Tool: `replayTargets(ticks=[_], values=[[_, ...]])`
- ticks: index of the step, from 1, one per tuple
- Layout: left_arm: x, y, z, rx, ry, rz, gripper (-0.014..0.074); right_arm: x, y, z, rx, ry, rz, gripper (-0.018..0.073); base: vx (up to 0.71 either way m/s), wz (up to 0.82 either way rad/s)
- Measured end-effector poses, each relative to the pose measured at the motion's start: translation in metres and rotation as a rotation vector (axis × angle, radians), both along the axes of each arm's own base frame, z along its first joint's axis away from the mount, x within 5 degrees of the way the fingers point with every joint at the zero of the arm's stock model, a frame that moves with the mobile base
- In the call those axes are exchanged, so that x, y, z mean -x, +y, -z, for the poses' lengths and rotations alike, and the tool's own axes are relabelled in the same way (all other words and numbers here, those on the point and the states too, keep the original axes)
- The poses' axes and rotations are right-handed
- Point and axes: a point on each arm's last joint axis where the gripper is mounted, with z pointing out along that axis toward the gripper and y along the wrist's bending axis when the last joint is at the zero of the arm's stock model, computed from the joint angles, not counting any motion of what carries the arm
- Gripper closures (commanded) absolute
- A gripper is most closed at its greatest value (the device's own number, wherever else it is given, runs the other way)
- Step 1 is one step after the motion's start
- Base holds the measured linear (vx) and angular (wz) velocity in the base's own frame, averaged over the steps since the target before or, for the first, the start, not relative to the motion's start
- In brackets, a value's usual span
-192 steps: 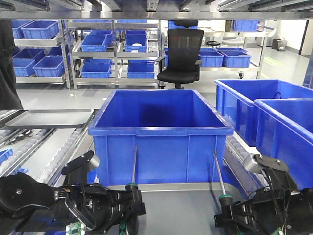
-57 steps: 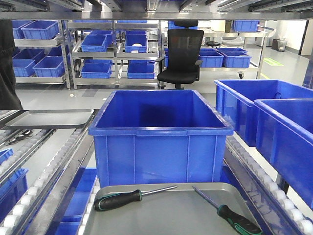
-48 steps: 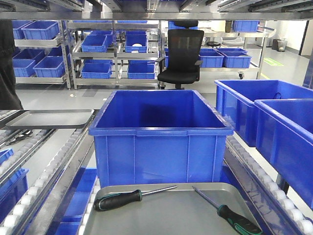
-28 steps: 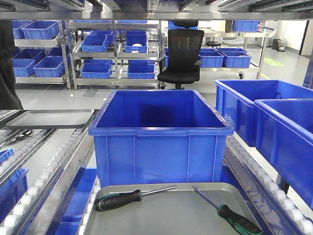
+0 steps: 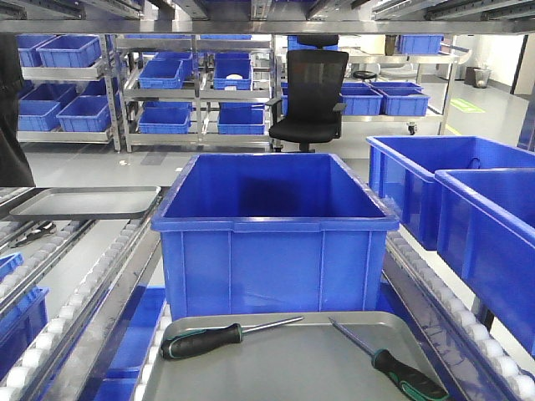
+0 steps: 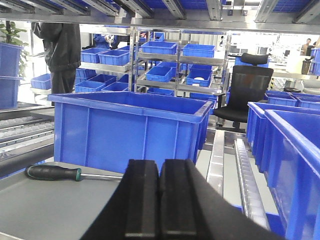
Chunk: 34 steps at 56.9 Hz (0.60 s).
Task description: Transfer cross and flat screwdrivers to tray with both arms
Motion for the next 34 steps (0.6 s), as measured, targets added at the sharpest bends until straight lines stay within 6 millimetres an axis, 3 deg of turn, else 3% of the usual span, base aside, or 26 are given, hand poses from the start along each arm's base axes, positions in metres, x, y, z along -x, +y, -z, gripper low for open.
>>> replayTargets(ticks=[27,34], values=[[0.000,0.000,0.000,0.000,0.001,0.000,0.0594,0.000,-0.001,0.001,0.015,0.002,0.007,0.0567,0.00,0.00],[0.000,0.000,0.000,0.000,0.001,0.000,0.0594,-0.006,-0.005,0.016,0.004,0.061,0.062,0.0567,0.00,0.00]])
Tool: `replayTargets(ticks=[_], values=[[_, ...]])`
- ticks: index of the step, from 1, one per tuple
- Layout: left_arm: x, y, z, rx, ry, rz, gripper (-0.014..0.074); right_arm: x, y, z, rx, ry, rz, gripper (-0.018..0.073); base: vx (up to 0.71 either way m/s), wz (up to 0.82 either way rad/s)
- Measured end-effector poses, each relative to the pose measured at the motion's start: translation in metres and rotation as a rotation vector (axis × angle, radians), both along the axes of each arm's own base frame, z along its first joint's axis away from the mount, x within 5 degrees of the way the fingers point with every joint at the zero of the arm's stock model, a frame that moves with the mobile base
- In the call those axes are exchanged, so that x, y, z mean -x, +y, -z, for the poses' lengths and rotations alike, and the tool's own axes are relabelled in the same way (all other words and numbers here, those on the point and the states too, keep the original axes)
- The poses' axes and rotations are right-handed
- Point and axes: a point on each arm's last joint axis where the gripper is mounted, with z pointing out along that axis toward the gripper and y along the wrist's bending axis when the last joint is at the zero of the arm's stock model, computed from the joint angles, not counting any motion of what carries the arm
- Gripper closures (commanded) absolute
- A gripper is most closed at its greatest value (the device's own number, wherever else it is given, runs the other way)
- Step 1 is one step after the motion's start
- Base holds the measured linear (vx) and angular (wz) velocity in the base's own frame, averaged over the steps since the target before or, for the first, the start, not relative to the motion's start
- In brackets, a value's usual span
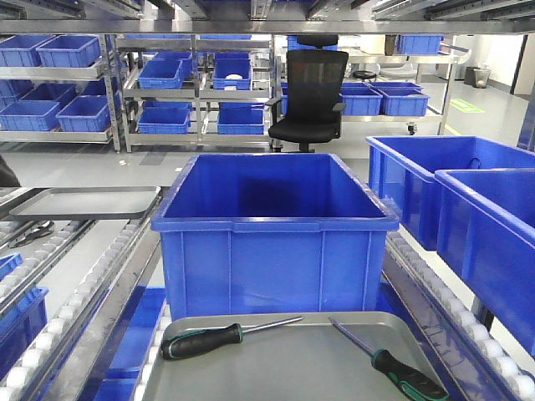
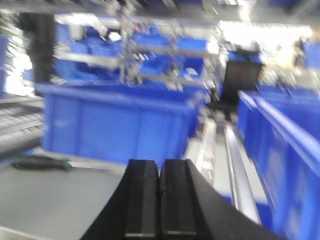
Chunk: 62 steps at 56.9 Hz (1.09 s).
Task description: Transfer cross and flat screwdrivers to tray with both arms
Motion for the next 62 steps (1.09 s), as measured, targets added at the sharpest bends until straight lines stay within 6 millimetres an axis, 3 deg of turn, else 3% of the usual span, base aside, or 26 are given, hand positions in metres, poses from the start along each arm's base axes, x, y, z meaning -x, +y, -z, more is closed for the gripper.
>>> replayTargets(ticks=[7,19,27,62], values=[[0.000,0.000,0.000,0.000,0.001,0.000,0.0594,-0.013,-0.007,0.040,-0.078,0.088,0.098,0.0567,0.00,0.00],[0.000,0.000,0.000,0.000,0.001,0.000,0.0594,-0.018,-0.013,0.102,-0.152,0.039,0.180,0.0567,0.00,0.00],[0.000,0.000,0.000,0.000,0.000,0.000,0.0594,-0.013,-0.014,0.104,-0.170,-0.012,0.198,0.0567,0.00,0.00],[0.000,0.000,0.001,-0.001,0.007,0.000,0.0594,-0.013,-0.014,0.110,-0.162,0.050,0.201,0.0567,0.00,0.00]])
